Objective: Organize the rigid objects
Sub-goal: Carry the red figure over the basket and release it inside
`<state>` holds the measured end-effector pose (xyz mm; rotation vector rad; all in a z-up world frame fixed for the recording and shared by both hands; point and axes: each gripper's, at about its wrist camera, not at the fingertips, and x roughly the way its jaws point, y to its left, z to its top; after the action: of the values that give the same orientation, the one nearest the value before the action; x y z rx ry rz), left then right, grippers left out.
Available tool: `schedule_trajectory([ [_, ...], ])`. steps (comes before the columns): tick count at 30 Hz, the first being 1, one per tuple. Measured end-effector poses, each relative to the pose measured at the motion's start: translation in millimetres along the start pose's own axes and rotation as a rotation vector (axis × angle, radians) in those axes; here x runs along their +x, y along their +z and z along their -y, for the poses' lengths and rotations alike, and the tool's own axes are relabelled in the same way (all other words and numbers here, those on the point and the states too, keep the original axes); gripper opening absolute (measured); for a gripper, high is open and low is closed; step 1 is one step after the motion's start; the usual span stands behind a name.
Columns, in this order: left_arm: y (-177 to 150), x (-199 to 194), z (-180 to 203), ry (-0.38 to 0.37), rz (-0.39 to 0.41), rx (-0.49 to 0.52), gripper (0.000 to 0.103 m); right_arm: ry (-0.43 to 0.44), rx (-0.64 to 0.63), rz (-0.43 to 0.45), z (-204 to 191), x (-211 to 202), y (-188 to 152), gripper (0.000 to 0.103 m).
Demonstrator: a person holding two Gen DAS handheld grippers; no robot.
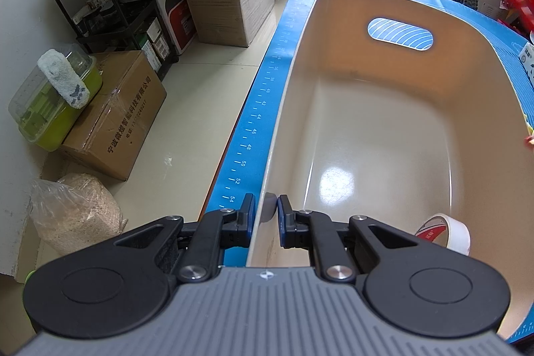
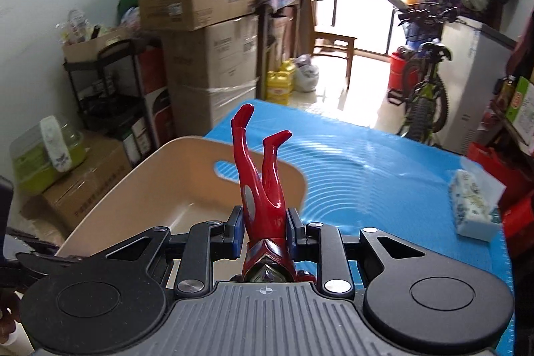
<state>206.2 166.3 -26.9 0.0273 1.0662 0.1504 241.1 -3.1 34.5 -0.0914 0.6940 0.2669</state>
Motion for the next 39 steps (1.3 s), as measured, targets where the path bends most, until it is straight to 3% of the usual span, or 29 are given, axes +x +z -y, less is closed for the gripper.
schedule_trajectory([
  [7, 0, 0, 1, -0.001, 0.000, 0.000, 0.016, 0.051, -0.058, -0.111, -36, 29, -12, 0.034],
  [21, 1, -1, 4, 0.018, -0.003, 0.004, 0.016, 0.086, -0.159, -0.146, -61, 43, -26, 0.035],
  [27, 3, -3, 8, 0.036, -0.006, 0.015, 0.016, 0.141, -0.114, -0.087, -60, 29, -6, 0.034],
  [31, 2, -3, 12, 0.048, -0.006, 0.022, 0.017, 0.220, -0.054, -0.172, -64, 45, -4, 0.034],
  [39, 2, -2, 19, 0.093, -0.009, 0.047, 0.021, 0.222, 0.008, -0.283, -61, 74, -16, 0.030],
])
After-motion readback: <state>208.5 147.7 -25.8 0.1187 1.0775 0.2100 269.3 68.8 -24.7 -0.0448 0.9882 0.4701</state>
